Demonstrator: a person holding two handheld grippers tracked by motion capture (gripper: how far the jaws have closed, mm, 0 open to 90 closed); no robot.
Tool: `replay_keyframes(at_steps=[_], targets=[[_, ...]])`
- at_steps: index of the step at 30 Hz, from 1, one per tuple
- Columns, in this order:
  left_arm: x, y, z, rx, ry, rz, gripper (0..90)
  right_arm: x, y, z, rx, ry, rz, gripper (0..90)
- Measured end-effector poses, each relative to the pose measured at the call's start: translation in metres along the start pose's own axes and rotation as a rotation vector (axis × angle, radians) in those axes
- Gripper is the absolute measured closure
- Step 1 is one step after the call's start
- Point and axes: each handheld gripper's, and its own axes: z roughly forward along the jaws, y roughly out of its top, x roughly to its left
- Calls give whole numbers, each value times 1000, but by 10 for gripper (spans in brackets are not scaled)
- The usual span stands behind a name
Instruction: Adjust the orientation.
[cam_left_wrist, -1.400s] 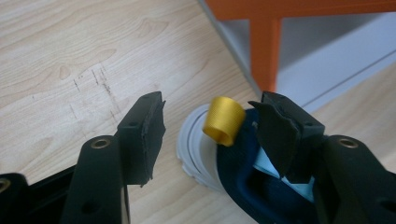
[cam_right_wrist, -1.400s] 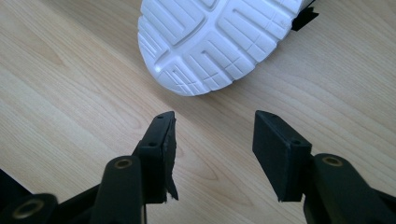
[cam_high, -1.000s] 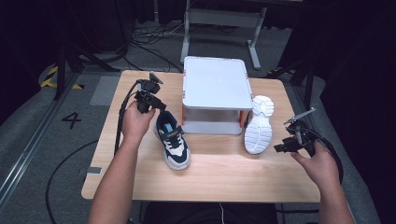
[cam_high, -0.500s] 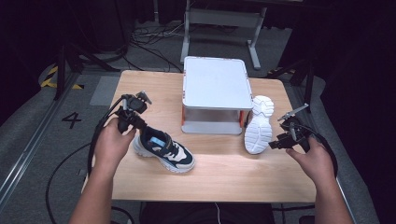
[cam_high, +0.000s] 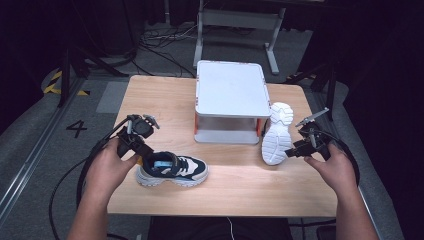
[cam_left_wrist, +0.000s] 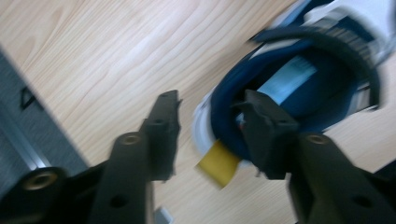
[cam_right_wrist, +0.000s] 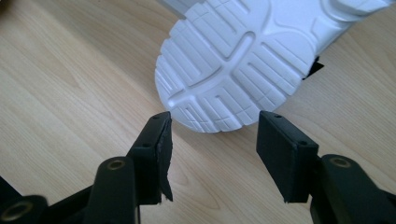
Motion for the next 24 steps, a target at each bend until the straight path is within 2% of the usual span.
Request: replay_keyframes(at_steps=[2, 4, 6, 8, 14, 17, 19, 20, 21, 22, 24], targets=[[-12, 8, 8, 6, -2, 92, 460, -2, -2, -2, -8, 3, 15, 460], [-20, 16, 20, 41, -9, 128, 441, -2, -4, -3, -14, 17, 16, 455], [-22, 21, 29, 63, -20, 139, 445, -1, -6, -3, -22, 45, 21, 447], [-22, 26, 36, 60, -39, 153, 460, 0, -8, -4, -30, 63, 22, 446], [-20, 35, 65, 128, -79, 193, 485, 2, -13, -5, -33, 78, 30, 444], [-20, 39, 67, 124, -107, 189, 579, 3, -16, -4, -25, 75, 31, 444], [-21, 41, 66, 142, -86, 166, 614, 3, -18, -4, -24, 71, 35, 445], [-21, 41, 66, 142, -86, 166, 651, 3, -18, -4, -24, 71, 35, 445], [-22, 41, 65, 157, -83, 169, 651, 3, -19, -4, -23, 72, 37, 445], [-24, 41, 63, 154, -88, 177, 713, 2, -19, -5, -25, 71, 38, 445], [-25, 45, 58, 146, -114, 142, 746, 1, -20, -7, -32, 71, 40, 445]])
